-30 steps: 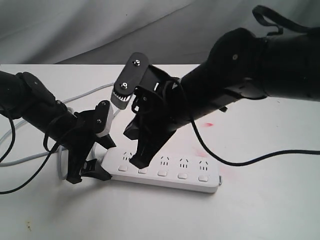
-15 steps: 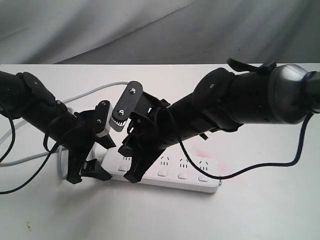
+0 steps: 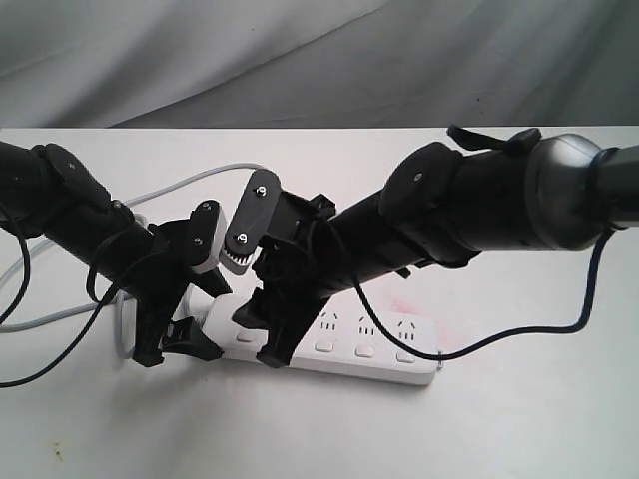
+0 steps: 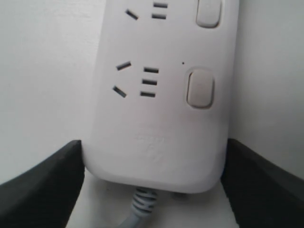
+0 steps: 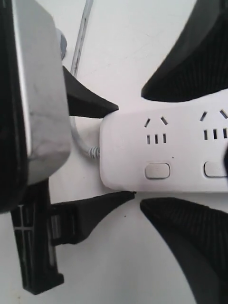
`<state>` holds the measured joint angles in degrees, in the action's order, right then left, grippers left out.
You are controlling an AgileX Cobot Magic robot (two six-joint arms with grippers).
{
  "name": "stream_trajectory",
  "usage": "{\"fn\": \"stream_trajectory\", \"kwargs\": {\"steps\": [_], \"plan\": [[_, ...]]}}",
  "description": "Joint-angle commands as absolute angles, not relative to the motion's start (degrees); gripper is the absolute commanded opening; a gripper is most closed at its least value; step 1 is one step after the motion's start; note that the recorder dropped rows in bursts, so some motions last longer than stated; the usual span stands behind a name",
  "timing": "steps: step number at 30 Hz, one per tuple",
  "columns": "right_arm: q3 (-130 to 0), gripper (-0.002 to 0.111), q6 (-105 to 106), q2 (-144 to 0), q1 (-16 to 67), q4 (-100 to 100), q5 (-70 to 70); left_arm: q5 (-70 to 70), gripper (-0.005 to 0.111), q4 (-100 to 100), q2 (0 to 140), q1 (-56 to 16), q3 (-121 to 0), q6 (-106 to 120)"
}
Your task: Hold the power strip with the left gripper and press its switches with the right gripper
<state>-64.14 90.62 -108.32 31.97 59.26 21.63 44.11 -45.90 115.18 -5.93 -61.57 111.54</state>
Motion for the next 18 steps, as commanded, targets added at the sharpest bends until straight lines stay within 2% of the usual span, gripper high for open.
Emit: {"fn": "stream_trajectory", "kwargs": {"steps": [1,18], "plan": [[-63.84,0.056,95.93,-109.33,32.16,59.58,20.15,44.95,0.059,-45.95,115.22,-6.24,-61.68,111.42],[-67.43,0.056,96.04,-113.57,33.2,60.55,17.78,44.95,0.059,-46.06,115.22,-6.24,-61.68,111.42]]}}
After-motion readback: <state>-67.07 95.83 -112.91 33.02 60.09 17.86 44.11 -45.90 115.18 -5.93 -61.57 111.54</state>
